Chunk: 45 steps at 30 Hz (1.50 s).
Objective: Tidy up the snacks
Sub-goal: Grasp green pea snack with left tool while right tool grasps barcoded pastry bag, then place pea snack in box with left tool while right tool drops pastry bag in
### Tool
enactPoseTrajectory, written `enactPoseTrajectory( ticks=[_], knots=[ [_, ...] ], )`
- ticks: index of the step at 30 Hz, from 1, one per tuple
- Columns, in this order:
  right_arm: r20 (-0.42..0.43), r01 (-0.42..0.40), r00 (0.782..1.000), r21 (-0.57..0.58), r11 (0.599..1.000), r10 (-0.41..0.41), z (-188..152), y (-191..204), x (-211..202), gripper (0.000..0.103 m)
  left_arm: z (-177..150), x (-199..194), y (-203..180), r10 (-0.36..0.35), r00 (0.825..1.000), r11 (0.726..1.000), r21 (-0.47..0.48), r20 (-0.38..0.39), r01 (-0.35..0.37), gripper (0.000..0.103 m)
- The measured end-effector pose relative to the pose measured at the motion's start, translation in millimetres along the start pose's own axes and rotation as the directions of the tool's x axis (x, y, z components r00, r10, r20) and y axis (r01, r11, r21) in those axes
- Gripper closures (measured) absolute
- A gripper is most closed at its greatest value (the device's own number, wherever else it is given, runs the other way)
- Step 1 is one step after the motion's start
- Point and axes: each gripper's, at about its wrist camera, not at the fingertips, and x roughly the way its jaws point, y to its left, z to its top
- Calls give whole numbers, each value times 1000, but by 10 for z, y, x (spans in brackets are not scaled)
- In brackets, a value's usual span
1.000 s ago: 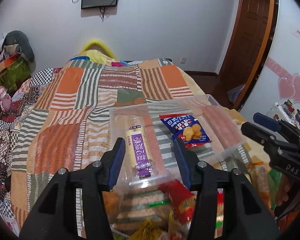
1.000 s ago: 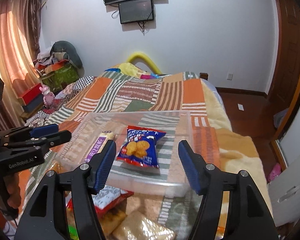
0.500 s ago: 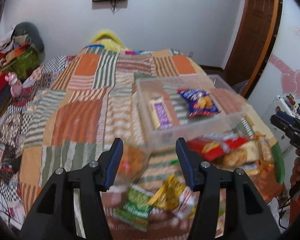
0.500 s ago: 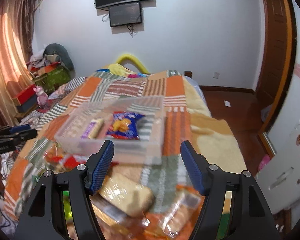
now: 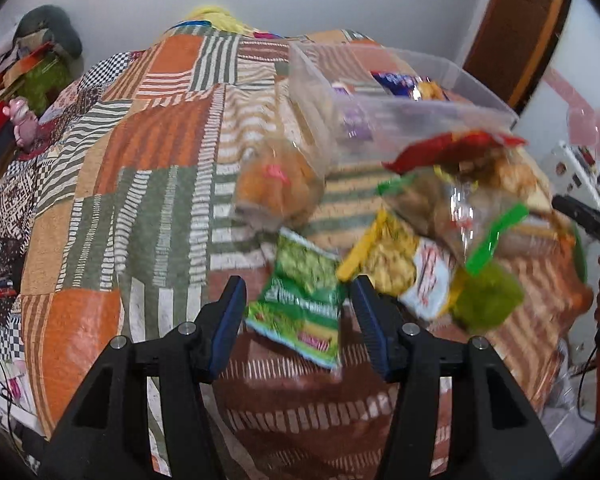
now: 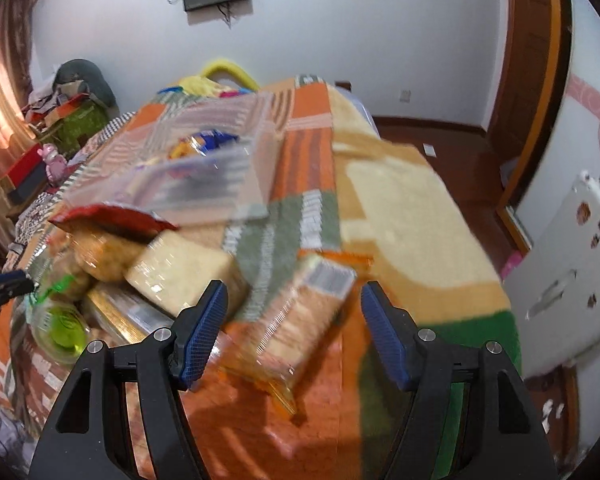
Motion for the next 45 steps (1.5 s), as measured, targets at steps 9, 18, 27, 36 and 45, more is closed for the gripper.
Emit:
enactPoseTrajectory(
  ticks=[9, 18, 27, 36, 45],
  knots=[
    [-31, -1, 1000, 46, 999, 2, -91, -58, 135, 37, -43, 238, 5, 4, 999, 999, -32, -33, -5, 48],
    [-33, 15, 999, 36, 999, -14, -131, -125, 101, 70, -25, 292, 5, -6, 1000, 998, -67, -6, 5, 55],
    [11, -11, 1000, 47, 999, 11, -66, -143, -58, 71, -5, 50, 56, 32, 999, 996, -83, 37, -29, 60],
    [105, -54, 993, 4, 999, 54, 228, 10, -252, 71, 256, -321, 27, 3, 991, 993, -119, 136, 13, 60],
    [183, -82, 979, -54, 995, 90, 548, 233, -250, 71, 735, -453, -255, -44, 973, 996, -70, 227, 61, 60]
  ],
)
